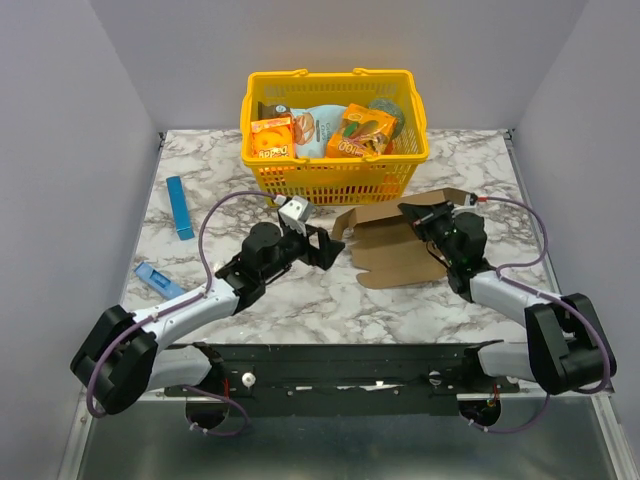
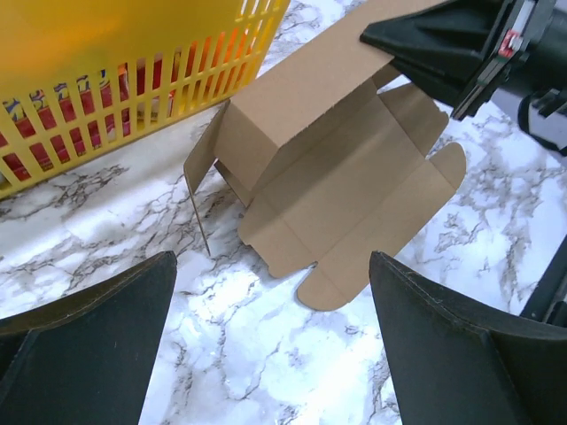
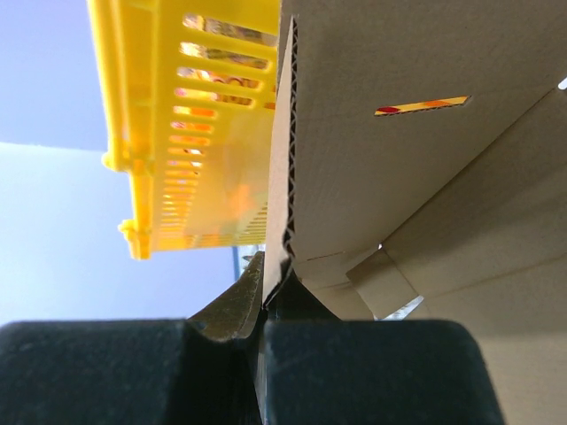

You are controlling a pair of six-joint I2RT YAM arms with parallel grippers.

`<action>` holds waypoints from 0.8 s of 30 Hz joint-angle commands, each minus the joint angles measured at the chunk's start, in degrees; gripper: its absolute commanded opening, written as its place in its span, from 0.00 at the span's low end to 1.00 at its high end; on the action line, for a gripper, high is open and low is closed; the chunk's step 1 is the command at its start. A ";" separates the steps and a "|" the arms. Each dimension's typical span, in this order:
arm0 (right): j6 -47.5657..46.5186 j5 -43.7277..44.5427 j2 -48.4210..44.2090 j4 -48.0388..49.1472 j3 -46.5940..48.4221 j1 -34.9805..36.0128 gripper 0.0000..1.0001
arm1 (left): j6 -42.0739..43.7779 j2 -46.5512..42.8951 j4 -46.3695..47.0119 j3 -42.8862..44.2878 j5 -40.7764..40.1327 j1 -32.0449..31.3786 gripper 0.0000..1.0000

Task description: Fold the paper box

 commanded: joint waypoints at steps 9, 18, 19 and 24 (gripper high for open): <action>-4.55 -2.34 5.21 8.33 -4.77 -2.35 0.07 | -3.55 5.14 5.30 -3.46 8.21 11.01 0.99; -5.25 -6.38 7.93 10.52 -6.88 -7.18 0.07 | -2.40 15.88 9.80 1.36 11.65 11.64 0.90; -5.16 -6.56 7.93 10.79 -7.06 -7.45 0.07 | -1.97 16.23 9.44 2.24 10.25 10.94 0.89; -5.33 -7.35 7.50 10.88 -7.41 -7.80 0.07 | -2.30 22.80 11.71 6.81 12.68 8.38 0.90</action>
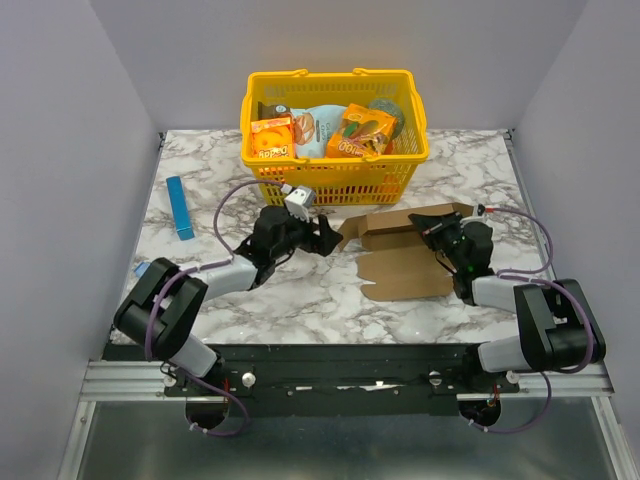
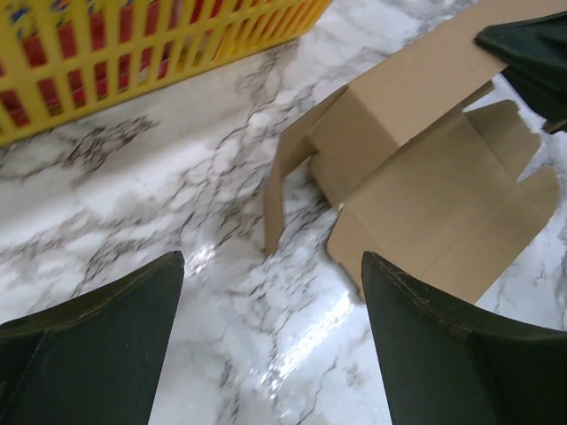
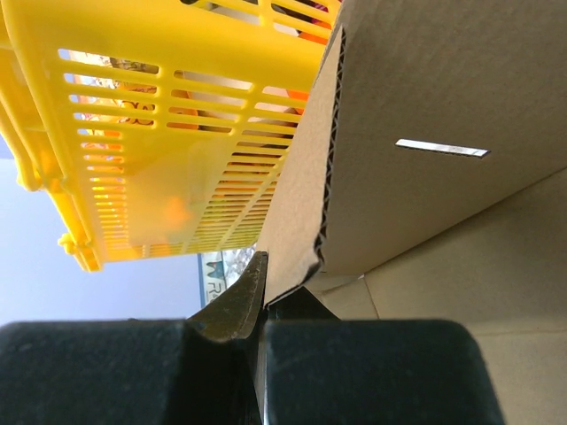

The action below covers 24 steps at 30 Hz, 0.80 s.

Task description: Fold the paper box

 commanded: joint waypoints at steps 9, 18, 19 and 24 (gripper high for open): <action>-2.12 -3.20 0.44 2.16 -1.93 -1.33 0.07 | -4.25 8.55 8.62 6.30 -18.51 0.50 0.89; -1.33 -4.09 1.84 4.36 -1.93 -1.33 0.07 | -4.53 18.83 -0.60 15.80 -19.32 0.68 0.88; -1.24 -4.35 2.02 4.54 -1.93 -1.42 0.07 | -4.44 20.23 -0.17 15.71 -19.05 0.68 0.88; -1.24 -4.35 2.11 4.89 -1.84 -1.51 0.07 | -2.86 23.14 2.21 16.15 -15.45 -0.28 0.87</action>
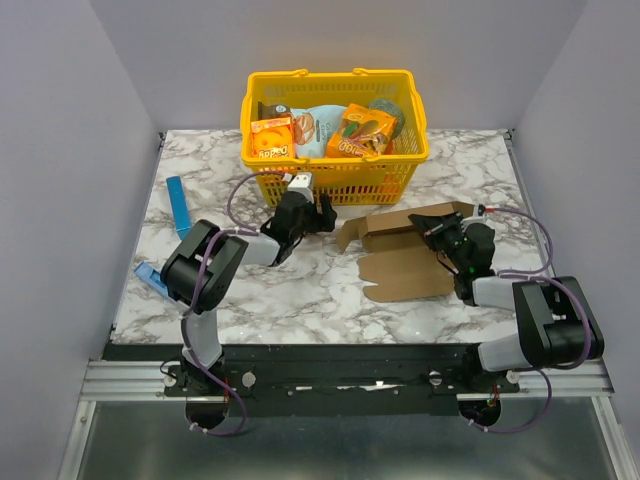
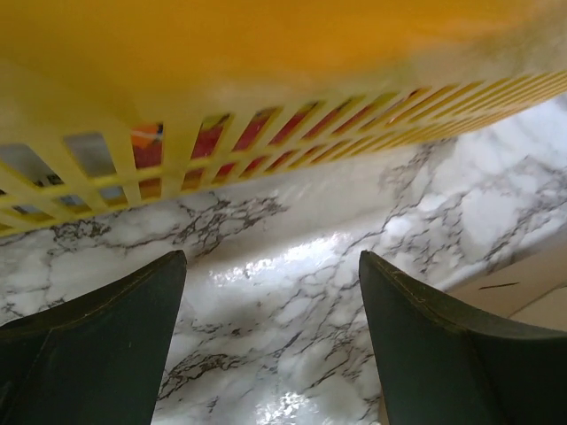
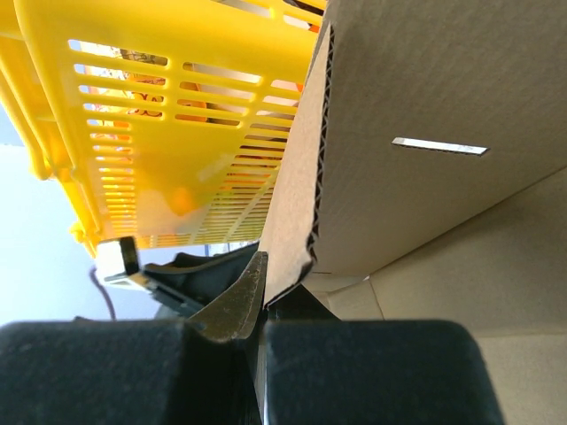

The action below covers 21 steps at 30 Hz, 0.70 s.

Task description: Fold the paper box

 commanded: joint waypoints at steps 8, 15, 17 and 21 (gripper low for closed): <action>-1.72 -1.05 1.52 1.59 -0.92 -0.39 0.07 | 7.90 7.17 3.49 3.55 6.91 -4.52 0.88; -1.55 -0.43 1.17 1.24 -1.19 -0.31 0.07 | 10.46 6.03 7.70 -0.56 9.64 -6.46 0.88; -1.63 -0.35 1.25 1.06 -1.19 -0.39 0.07 | 10.46 4.97 10.95 -1.89 10.61 -6.63 0.88; -1.46 -0.17 1.52 1.15 -1.36 -0.39 0.07 | 10.37 4.88 13.16 -2.07 13.68 -7.25 0.88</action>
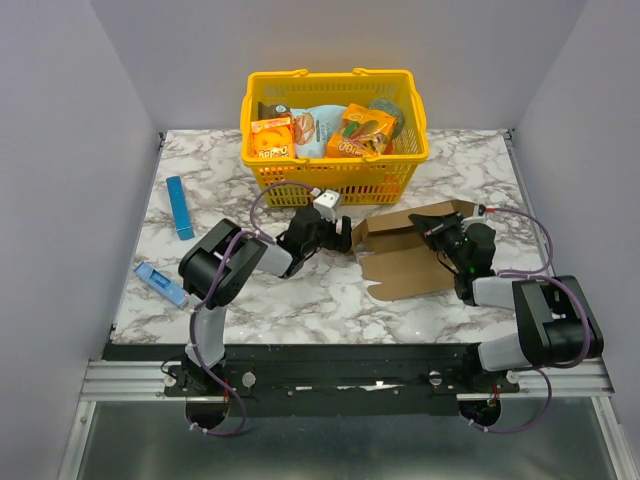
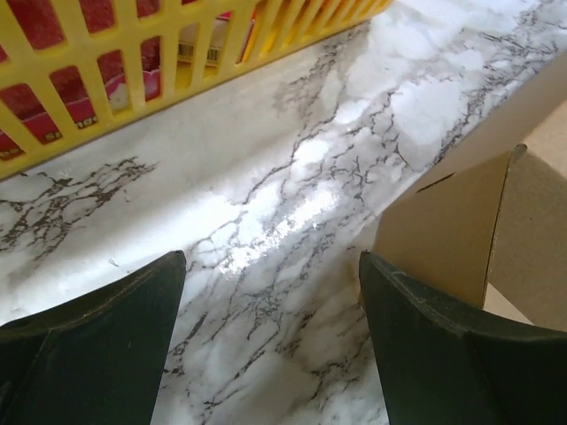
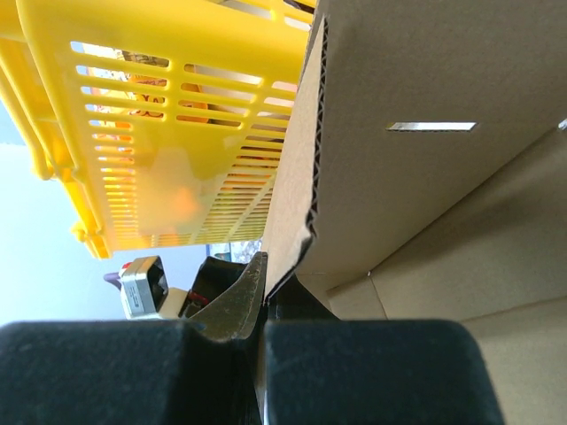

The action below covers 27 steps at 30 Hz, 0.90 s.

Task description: Fold the paper box

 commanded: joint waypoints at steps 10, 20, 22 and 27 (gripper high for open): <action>-1.46 1.15 0.38 -0.65 -1.89 -0.15 0.06 | 1.76 -1.98 5.74 0.69 7.18 -4.22 0.88; -3.56 2.46 -0.23 -1.35 -2.33 -0.07 0.06 | 2.73 -1.72 0.91 0.08 2.97 -4.32 0.88; -4.97 3.16 -0.50 -1.44 -2.42 -0.15 0.06 | 1.25 -1.54 2.21 -0.80 4.45 -3.35 0.87; -8.92 3.96 -1.03 -1.44 -2.42 -0.15 0.06 | -4.47 -1.54 4.51 1.03 11.47 -2.29 0.86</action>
